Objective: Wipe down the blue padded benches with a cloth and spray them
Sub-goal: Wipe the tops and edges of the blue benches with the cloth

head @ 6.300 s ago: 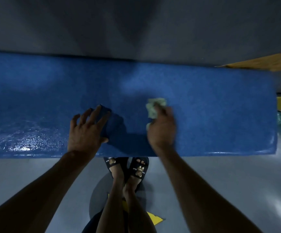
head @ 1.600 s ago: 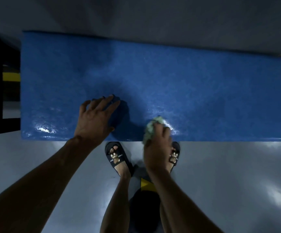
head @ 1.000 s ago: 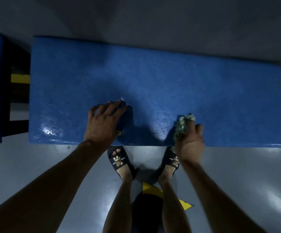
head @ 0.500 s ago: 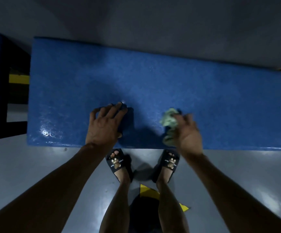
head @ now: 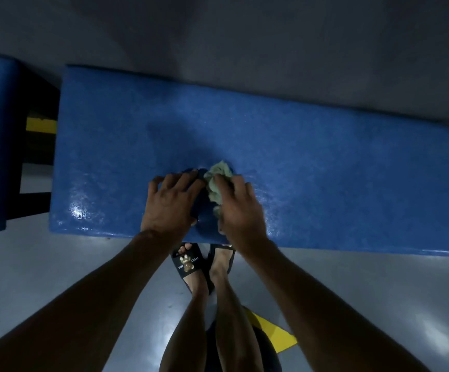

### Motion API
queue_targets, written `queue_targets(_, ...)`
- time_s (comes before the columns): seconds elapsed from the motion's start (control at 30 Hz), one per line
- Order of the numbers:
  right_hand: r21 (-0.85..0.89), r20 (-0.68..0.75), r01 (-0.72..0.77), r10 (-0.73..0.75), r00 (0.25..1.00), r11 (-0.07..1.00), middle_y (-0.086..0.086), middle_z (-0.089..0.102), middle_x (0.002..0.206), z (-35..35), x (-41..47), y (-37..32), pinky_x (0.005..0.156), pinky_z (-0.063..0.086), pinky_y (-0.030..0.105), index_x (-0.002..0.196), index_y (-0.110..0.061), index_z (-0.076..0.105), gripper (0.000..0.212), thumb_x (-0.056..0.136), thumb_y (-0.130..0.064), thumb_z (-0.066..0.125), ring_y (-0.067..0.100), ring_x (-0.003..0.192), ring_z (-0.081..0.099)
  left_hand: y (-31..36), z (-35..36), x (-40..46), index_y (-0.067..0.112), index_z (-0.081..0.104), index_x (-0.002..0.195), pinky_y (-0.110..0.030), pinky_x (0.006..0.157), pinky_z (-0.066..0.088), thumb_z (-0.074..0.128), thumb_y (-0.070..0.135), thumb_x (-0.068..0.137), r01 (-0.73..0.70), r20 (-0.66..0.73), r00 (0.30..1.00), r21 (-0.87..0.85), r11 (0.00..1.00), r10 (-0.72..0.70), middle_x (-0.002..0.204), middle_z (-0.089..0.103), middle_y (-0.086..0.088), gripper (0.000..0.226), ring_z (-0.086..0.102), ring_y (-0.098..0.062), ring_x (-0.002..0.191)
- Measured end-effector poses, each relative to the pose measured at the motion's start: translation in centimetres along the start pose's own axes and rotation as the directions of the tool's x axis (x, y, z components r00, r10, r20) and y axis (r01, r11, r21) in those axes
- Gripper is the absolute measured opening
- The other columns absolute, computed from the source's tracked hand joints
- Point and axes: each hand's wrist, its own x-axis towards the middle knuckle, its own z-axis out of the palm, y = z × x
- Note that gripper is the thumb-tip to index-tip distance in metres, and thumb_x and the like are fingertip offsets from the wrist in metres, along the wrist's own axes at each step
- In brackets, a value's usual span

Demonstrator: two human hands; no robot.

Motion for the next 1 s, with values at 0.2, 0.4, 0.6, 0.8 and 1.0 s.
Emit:
queue_targets(0.2,-0.123,0.022,-0.324,0.329,0.944,0.938,0.012,0.047,0.121,-6.5,-1.0,13.8,0.079,0.048,0.042,0.143,-0.025,0.045,0.069,0.078,-0.023,0.067,0.037,0.104,0.048,0.3,-1.0,0.3,0.033,0.038,0.144,-0.046,0.107,0.024,0.084,0.041,0.066,0.009,0.086,0.996,0.025,1.000,-0.012,0.154,0.035,0.004,0.091,0.035,-0.027,0.135)
queue_targets(0.4,-0.032,-0.102,-0.580,0.575,0.812,0.814,0.015,0.048,0.124,-4.5,1.1,9.7,0.080,0.046,0.040,0.136,-0.018,0.052,0.066,0.072,-0.010,0.064,0.039,0.101,0.051,0.2,-1.4,0.4,0.034,0.039,0.144,-0.046,0.108,0.024,0.083,0.043,0.066,0.000,0.129,0.992,0.037,0.999,-0.004,0.155,0.033,0.004,0.090,0.033,-0.028,0.136)
queue_targets(0.6,0.036,0.066,-0.186,0.184,0.981,0.982,0.010,0.046,0.132,-1.9,4.0,0.9,0.071,0.050,0.038,0.139,-0.018,0.048,0.068,0.073,-0.011,0.066,0.031,0.105,0.048,-0.7,-2.0,2.0,0.028,0.061,0.128,-0.044,0.087,0.043,0.094,0.040,0.042,-0.063,0.009,0.998,0.059,0.996,0.063,0.130,0.059,-0.003,0.094,0.057,-0.032,0.113)
queue_targets(0.8,-0.126,0.106,-0.122,0.135,0.985,0.985,0.009,0.048,0.124,-6.4,3.1,12.4,0.073,0.053,0.042,0.141,-0.024,0.048,0.074,0.070,-0.027,0.071,0.036,0.102,0.046,-1.2,-3.0,4.3,0.035,0.030,0.151,-0.049,0.106,0.030,0.086,0.048,0.057,-0.029,0.096,0.995,0.129,0.991,0.016,0.162,0.020,-0.001,0.109,0.029,-0.033,0.139)
queue_targets(1.0,0.108,-0.097,-0.576,0.585,0.805,0.810,0.018,0.046,0.124,-5.8,4.7,12.7,0.085,0.049,0.045,0.136,-0.021,0.053,0.062,0.075,-0.015,0.048,0.039,0.105,0.050,-0.8,-2.8,4.3,0.033,0.031,0.151,-0.049,0.108,0.028,0.088,0.042,0.059,0.000,0.102,0.995,0.104,0.995,-0.010,0.162,0.023,-0.002,0.108,0.031,-0.035,0.140)
